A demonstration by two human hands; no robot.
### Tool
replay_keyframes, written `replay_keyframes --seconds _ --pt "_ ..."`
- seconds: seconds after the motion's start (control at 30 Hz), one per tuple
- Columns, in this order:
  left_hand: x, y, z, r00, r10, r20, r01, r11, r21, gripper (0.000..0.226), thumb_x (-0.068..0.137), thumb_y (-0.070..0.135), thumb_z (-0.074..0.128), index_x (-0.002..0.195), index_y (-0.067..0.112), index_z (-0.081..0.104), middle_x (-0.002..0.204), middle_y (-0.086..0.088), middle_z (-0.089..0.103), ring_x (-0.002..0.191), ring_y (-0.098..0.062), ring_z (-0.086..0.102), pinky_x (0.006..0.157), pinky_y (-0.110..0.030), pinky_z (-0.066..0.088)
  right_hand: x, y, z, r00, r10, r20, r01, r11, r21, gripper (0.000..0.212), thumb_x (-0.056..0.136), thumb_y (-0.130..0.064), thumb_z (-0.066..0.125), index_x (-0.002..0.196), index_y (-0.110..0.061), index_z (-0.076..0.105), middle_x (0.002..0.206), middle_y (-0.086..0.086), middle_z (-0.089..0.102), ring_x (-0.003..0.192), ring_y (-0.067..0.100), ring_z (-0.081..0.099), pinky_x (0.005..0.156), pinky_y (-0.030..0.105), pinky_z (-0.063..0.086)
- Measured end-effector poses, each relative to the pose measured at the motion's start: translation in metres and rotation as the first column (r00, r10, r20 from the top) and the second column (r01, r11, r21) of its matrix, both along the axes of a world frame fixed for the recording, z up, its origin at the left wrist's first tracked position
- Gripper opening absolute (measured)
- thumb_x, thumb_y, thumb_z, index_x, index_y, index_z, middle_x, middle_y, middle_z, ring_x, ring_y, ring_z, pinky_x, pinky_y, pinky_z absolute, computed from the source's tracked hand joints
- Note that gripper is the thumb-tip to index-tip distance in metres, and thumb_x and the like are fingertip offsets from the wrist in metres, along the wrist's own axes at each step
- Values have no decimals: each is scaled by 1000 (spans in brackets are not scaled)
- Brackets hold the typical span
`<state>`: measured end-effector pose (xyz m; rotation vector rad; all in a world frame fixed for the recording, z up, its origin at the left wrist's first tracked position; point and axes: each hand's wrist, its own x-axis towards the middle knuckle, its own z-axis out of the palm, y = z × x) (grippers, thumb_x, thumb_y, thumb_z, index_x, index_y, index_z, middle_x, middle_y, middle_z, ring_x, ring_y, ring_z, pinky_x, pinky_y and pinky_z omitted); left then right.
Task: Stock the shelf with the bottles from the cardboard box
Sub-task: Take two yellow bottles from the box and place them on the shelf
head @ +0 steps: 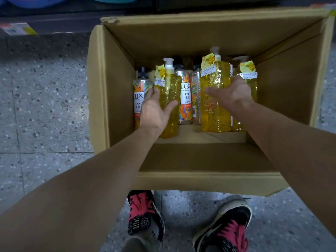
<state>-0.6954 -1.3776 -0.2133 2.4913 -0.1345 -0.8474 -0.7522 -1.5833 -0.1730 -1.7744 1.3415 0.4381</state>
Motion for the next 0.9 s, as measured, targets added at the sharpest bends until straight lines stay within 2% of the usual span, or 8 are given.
replay_keyframes --seconds 0.07,0.17,0.27,0.43,0.57,0.63,0.77,0.9 --pt "-5 -1 -3 992 112 -62 -118 989 -89 81 97 44 68 161 13 31 170 -3 28 157 -19 24 118 -21 19 -2 -1 -1 1000 -15 15 14 1000 14 90 85 -42 82 157 -14 36 145 6 56 70 7 55 63 17 44" --pt "-1 1 -7 950 266 -162 -293 938 -184 82 88 35 81 156 17 39 161 -4 44 152 -22 37 122 -31 33 -4 -3 -7 997 -47 63 45 999 28 91 80 -44 86 154 -15 42 143 8 59 98 14 63 75 28 51" --pt "5 -3 -6 961 247 -122 -260 960 -108 103 70 43 94 152 18 38 147 -4 53 142 -24 46 116 -39 44 -4 0 -4 991 -99 95 93 994 65 94 73 -45 90 151 -17 45 140 7 61 124 26 62 96 42 57" --pt "5 -14 -2 981 118 -153 -119 993 7 115 68 53 92 160 19 32 157 -8 41 148 -30 38 116 -41 45 -18 -11 -20 978 -143 152 120 981 152 119 33 -71 92 138 -24 58 124 0 72 111 25 71 89 50 61" --pt "-4 -11 6 979 155 -134 -165 984 -64 84 75 42 92 139 19 43 115 8 62 113 -16 61 94 -24 53 -24 -6 -1 966 -154 208 110 972 209 67 74 -39 90 132 -20 61 111 -3 75 93 12 76 77 36 64" --pt "-2 -12 16 982 155 -107 -165 981 -99 70 74 43 92 122 24 43 99 14 60 99 -15 66 86 -28 59 -29 -7 7 957 -156 244 95 966 242 48 82 -32 86 125 -21 67 105 -4 78 85 9 78 81 38 63" --pt "5 -22 62 986 146 -82 -157 975 -156 71 71 49 90 121 24 45 102 5 66 91 -19 70 70 -27 59 -36 -4 43 918 -231 323 103 924 369 38 87 -17 81 122 -13 67 107 3 79 90 16 79 76 34 65" --pt "1 -29 138 982 171 -77 -183 965 -189 74 66 54 90 118 27 45 95 5 71 76 -18 75 66 -41 64 -42 -3 105 873 -294 390 111 897 429 35 87 -12 81 120 -7 70 103 5 80 90 21 79 70 34 64"
